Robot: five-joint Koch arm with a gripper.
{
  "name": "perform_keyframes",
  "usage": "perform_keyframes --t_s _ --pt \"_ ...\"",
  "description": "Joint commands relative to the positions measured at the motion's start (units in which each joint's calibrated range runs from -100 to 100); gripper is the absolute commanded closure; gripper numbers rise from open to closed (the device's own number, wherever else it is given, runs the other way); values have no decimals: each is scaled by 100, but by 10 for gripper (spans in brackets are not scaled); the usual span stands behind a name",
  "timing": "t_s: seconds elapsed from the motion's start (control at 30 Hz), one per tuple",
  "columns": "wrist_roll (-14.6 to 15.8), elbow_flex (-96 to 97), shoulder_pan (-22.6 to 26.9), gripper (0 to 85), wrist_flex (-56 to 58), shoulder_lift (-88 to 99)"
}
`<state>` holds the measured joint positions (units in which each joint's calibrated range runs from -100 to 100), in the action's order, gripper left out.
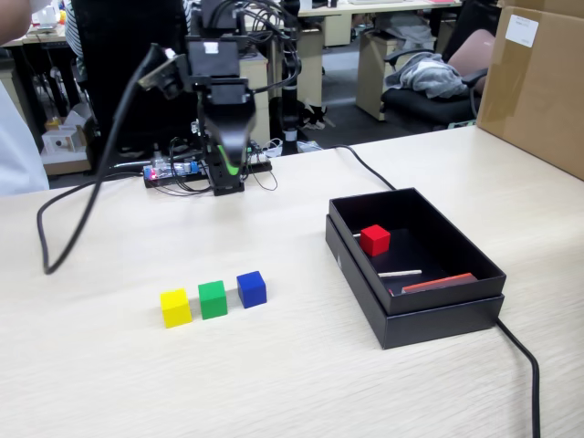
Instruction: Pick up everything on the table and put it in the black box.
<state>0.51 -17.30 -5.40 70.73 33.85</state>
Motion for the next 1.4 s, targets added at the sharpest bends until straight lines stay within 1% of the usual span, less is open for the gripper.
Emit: perform_keyframes --t_s 0.0,0.23,0.27,0.3,0.37,0.4,0.43,0.5,0.6,0.83,0.93,1.13,1.17,1.23,1.27,1.3,1.33,1.37 --pt "181 -201 -181 331 -114 -189" --pt "171 -346 -562 326 -235 -1337" --pt "54 -546 -625 335 -278 -1796" --pt "-49 -609 -645 346 -278 -2002" --pt "-361 -745 -689 350 -278 -2404" --pt "-430 -800 -698 352 -287 -2519" --pt "-586 -918 -742 359 -287 -2829" --pt "-757 -1081 -767 375 -287 -3127" --pt "-884 -1326 -786 380 -287 -3529" --pt "-962 -1987 -830 386 -287 -4596" --pt "-1045 -2332 -850 434 -287 -5227" --pt "-1133 -2713 -835 435 -382 -5869" --pt "-1138 -2722 -835 448 -382 -5938" --pt "-1153 -2767 -825 515 -399 -5984" --pt "-1153 -2776 -825 597 -538 -6064" --pt "-1153 -2776 -830 636 -607 -6087" --pt "-1153 -2776 -845 725 -719 -6133" --pt "-1153 -2785 -855 750 -736 -6133"
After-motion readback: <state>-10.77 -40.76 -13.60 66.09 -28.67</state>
